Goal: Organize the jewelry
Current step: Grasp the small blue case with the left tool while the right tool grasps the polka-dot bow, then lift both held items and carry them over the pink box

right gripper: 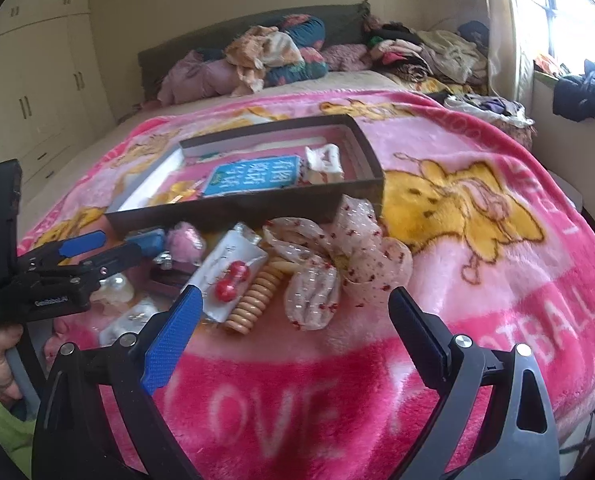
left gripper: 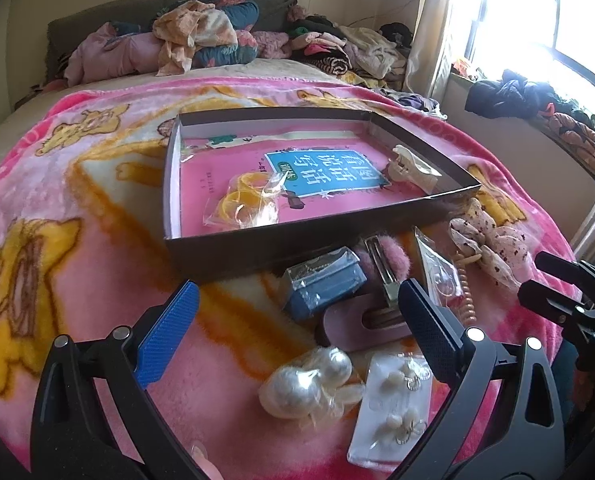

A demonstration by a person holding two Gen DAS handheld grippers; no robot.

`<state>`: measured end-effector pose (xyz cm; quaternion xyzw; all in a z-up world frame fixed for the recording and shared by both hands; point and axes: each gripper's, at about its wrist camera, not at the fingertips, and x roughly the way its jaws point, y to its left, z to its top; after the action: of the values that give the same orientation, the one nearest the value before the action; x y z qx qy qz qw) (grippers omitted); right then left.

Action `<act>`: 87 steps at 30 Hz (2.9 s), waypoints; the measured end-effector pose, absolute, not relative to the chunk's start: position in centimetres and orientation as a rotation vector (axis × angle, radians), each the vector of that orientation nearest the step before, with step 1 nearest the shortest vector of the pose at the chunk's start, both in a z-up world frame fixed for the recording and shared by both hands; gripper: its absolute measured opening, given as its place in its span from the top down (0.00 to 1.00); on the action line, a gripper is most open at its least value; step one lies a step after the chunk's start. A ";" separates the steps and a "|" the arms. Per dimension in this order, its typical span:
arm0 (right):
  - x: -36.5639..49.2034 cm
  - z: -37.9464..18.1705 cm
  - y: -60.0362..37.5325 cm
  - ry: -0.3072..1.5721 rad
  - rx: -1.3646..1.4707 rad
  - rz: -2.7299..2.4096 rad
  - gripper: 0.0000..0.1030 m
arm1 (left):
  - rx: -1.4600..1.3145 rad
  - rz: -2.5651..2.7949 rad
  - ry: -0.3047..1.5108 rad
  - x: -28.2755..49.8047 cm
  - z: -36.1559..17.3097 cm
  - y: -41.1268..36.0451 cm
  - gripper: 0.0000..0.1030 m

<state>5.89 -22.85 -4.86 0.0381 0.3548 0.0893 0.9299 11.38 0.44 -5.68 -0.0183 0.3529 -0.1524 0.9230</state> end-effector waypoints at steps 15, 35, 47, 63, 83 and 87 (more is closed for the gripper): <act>10.2 -6.5 -24.8 0.820 0.111 0.099 0.12 | -0.108 -0.345 0.775 13.2 -6.7 0.2 0.36; 11.1 -7.3 -25.7 0.829 0.105 0.099 0.78 | -0.097 -0.360 0.756 12.6 -6.0 0.1 0.62; 8.6 -5.2 -26.4 0.769 0.153 0.131 0.79 | -0.094 -0.381 0.717 11.9 -4.3 0.1 0.62; 8.2 -2.1 -25.1 0.704 0.126 0.184 0.79 | -0.094 -0.410 0.665 13.0 -2.3 -1.0 0.62; 11.8 0.0 -24.8 0.658 0.135 0.206 0.79 | -0.090 -0.412 0.639 16.7 -1.2 -2.4 0.62; 12.8 0.4 -24.8 0.648 0.133 0.208 0.79 | -0.084 -0.412 0.642 17.7 -1.3 -2.7 0.62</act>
<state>12.78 -24.76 0.38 0.0654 0.3174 0.1017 0.9405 17.66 -2.70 -1.28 -0.0408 0.3132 -0.2009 0.9273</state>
